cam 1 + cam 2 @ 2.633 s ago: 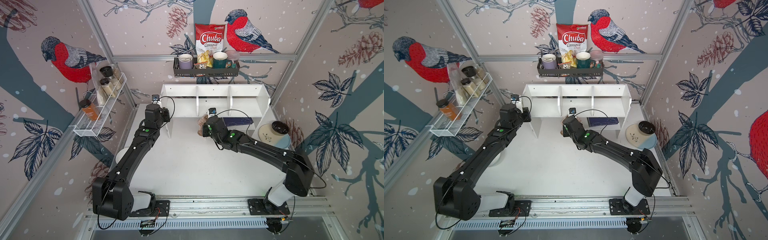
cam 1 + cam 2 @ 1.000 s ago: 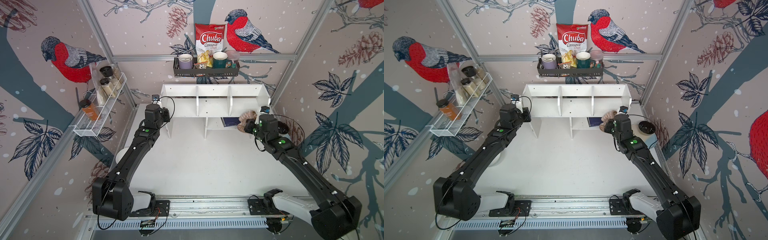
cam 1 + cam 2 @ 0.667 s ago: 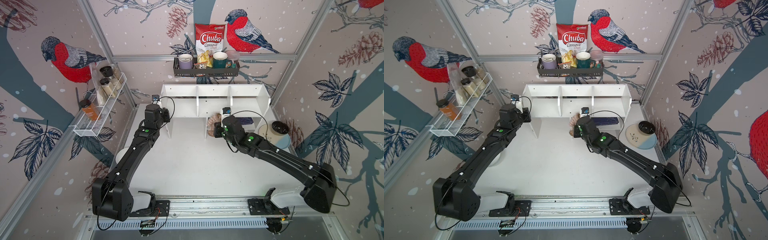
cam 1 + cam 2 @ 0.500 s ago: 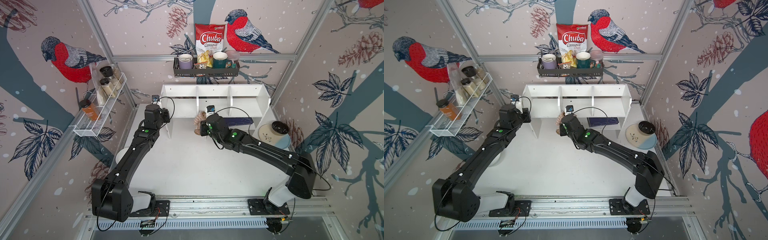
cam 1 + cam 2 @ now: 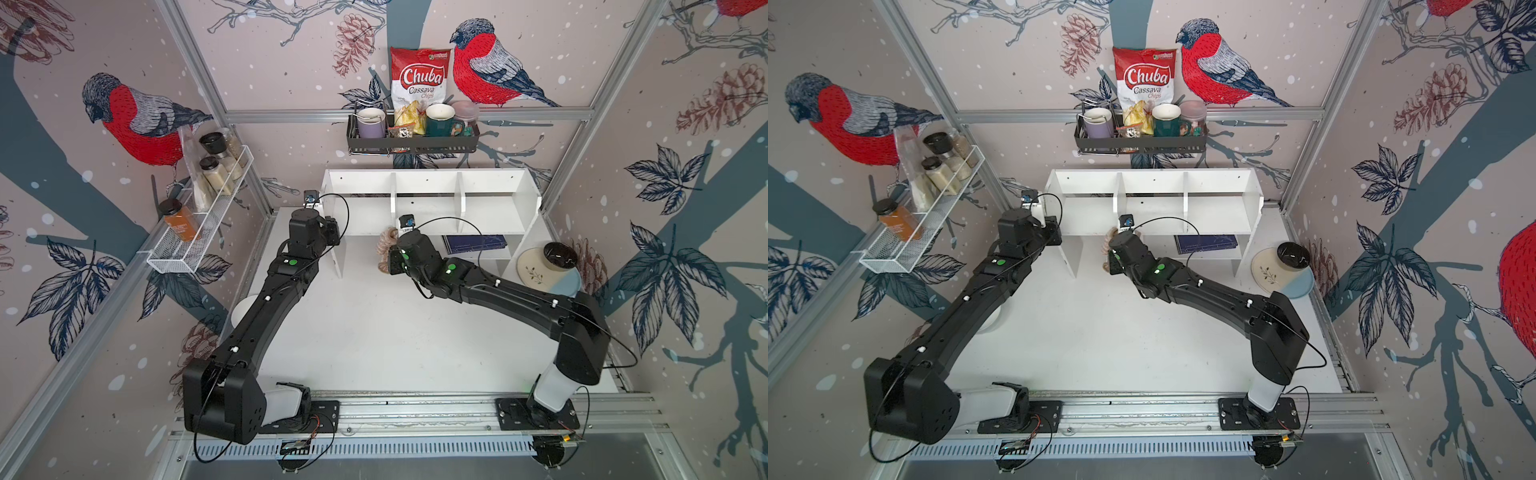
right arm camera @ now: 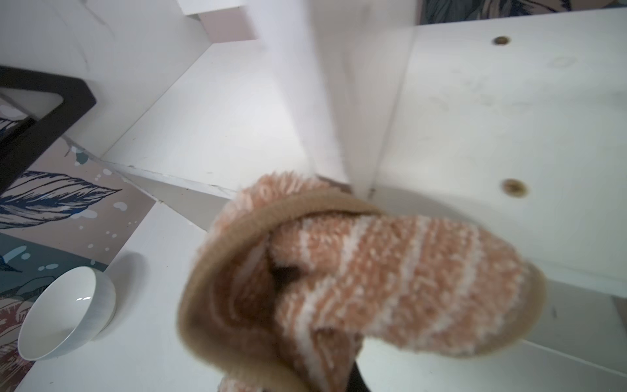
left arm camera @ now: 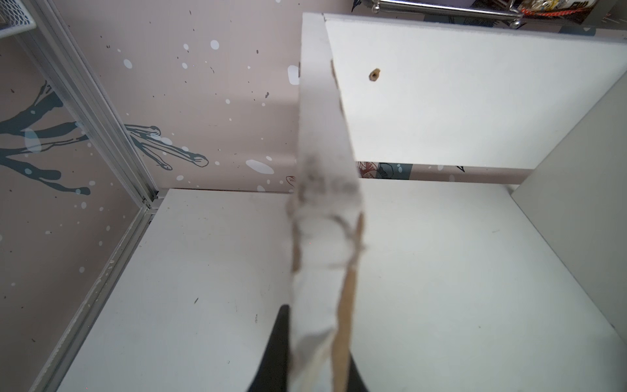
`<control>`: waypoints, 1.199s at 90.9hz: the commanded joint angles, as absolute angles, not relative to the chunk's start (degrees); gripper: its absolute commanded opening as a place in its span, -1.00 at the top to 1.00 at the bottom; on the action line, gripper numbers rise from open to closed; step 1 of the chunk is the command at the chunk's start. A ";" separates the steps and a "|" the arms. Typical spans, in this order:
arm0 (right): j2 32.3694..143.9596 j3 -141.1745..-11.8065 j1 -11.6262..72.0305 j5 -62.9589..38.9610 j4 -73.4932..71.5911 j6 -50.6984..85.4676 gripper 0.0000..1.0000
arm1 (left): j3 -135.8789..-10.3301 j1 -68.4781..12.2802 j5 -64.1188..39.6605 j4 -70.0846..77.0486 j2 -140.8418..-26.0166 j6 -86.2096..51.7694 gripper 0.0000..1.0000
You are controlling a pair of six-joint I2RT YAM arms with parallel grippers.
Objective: Wipe the bookshelf clean with a cloth
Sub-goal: Wipe the dust from the shelf.
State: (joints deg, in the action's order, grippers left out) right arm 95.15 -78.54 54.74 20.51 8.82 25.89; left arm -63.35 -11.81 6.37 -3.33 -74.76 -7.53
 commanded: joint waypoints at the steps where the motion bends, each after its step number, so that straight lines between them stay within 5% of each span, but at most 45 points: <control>1: 91.24 -74.89 53.35 22.38 5.38 27.06 1.00 | -63.46 -12.13 -0.04 -3.91 -74.96 -13.02 1.00; 54: 112.54 -95.46 60.74 14.10 -0.32 26.27 1.00 | -63.50 -11.90 -1.57 -3.52 -75.08 -14.30 1.00; 109: 129.56 -99.40 63.26 10.90 -5.40 33.48 1.00 | -63.43 -11.90 -1.01 -3.76 -74.11 -14.40 1.00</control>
